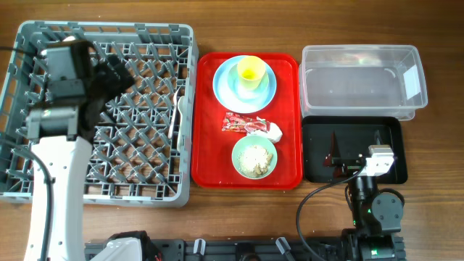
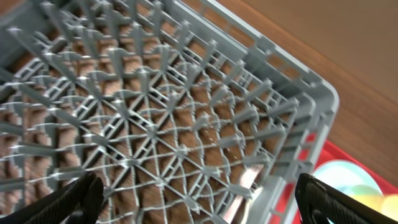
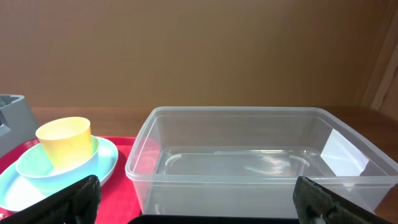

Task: Sort waste into correct bins and load items into the dishwasher rack
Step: 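Reach the right gripper to the green rice bowl and grasp its rim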

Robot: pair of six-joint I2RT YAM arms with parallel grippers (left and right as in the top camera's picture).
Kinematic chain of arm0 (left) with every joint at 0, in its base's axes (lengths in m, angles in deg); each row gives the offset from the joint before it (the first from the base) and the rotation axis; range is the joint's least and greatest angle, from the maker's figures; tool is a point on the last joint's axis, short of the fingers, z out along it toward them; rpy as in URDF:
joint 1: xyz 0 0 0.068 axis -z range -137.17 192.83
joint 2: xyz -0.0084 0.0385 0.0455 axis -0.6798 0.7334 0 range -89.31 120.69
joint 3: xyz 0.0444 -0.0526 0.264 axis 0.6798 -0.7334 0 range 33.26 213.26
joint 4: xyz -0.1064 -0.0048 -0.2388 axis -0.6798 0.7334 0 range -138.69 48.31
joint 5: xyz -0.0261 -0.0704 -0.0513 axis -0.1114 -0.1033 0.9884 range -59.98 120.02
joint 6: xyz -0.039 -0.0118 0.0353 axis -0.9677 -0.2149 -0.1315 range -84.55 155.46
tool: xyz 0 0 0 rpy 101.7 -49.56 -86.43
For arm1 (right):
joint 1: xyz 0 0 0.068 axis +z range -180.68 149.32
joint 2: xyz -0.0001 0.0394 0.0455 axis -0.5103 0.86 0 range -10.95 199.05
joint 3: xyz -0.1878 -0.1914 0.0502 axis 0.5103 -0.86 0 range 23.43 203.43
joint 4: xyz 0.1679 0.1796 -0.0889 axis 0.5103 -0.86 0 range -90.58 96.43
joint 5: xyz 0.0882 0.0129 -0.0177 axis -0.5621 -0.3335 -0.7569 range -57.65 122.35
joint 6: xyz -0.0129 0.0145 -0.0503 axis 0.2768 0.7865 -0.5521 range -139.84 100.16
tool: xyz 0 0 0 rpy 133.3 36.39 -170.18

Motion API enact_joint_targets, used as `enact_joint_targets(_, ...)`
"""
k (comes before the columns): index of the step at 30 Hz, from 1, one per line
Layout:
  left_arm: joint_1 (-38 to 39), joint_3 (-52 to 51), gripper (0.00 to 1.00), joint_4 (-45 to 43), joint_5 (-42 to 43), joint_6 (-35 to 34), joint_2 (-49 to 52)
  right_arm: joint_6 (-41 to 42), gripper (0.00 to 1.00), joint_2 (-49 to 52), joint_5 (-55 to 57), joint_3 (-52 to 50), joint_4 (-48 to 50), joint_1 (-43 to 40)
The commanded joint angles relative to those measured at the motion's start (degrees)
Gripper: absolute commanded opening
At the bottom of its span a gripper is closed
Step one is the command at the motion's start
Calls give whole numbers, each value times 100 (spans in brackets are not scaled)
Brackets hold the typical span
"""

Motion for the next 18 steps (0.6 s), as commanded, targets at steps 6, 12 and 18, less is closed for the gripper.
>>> enact_joint_targets(6,-223,31,100,20,-33,-116,7,599,100,-9,-643,-7,-33,-31)
enact_joint_targets(12,-223,31,100,20,-33,-116,7,1945,100,57,-1661,444,-35,-31)
enact_joint_targets(18,-219,31,100,24,-33,-116,7,1661,100,1858,-1655,3307,-2402,-31)
